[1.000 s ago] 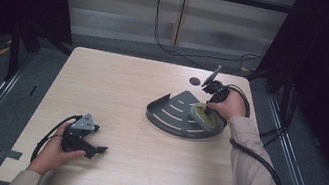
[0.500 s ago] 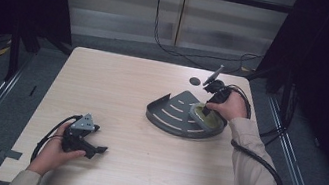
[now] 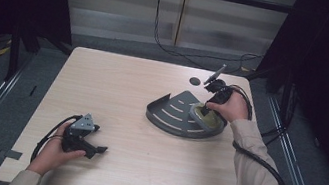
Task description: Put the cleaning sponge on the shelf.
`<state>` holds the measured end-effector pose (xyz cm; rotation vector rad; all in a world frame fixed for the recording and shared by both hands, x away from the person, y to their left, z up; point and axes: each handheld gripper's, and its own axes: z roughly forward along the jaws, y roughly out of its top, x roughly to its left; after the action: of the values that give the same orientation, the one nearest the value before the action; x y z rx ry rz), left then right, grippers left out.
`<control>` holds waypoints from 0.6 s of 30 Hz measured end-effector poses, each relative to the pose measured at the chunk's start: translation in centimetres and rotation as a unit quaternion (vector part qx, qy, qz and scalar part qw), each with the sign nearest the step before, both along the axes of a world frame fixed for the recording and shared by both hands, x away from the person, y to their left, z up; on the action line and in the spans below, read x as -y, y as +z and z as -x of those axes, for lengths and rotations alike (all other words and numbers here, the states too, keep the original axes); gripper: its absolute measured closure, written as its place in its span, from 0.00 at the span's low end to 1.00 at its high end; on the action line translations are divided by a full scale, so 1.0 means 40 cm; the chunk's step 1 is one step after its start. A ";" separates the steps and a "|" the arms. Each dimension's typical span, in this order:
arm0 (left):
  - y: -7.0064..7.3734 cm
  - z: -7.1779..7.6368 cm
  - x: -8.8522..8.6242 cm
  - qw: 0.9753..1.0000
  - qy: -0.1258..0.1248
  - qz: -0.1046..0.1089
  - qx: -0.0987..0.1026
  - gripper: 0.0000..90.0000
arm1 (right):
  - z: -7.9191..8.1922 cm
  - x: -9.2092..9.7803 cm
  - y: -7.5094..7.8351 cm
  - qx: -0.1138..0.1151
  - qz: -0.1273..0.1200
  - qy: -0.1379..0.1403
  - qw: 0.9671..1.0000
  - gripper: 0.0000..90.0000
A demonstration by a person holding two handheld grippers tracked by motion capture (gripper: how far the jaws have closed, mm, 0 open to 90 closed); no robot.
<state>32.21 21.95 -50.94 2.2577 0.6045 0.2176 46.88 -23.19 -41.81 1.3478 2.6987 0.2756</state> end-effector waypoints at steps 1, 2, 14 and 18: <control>0.000 0.000 0.000 1.000 0.000 0.000 0.000 0.14 | 0.002 0.000 0.002 -0.001 0.000 0.001 1.000 0.29; 0.000 0.000 0.000 1.000 0.000 0.000 0.000 0.14 | 0.005 0.000 0.004 -0.001 0.001 0.000 1.000 0.28; 0.000 0.000 0.000 1.000 0.000 0.002 0.000 0.14 | 0.056 0.018 0.032 0.006 -0.014 0.007 1.000 0.24; 0.000 0.000 0.000 1.000 0.000 0.001 0.000 0.14 | 0.080 0.030 0.040 0.011 -0.017 0.007 1.000 0.19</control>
<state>32.21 21.96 -50.95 2.2559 0.6036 0.2170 43.68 -24.39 -40.20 1.3280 2.6980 0.3363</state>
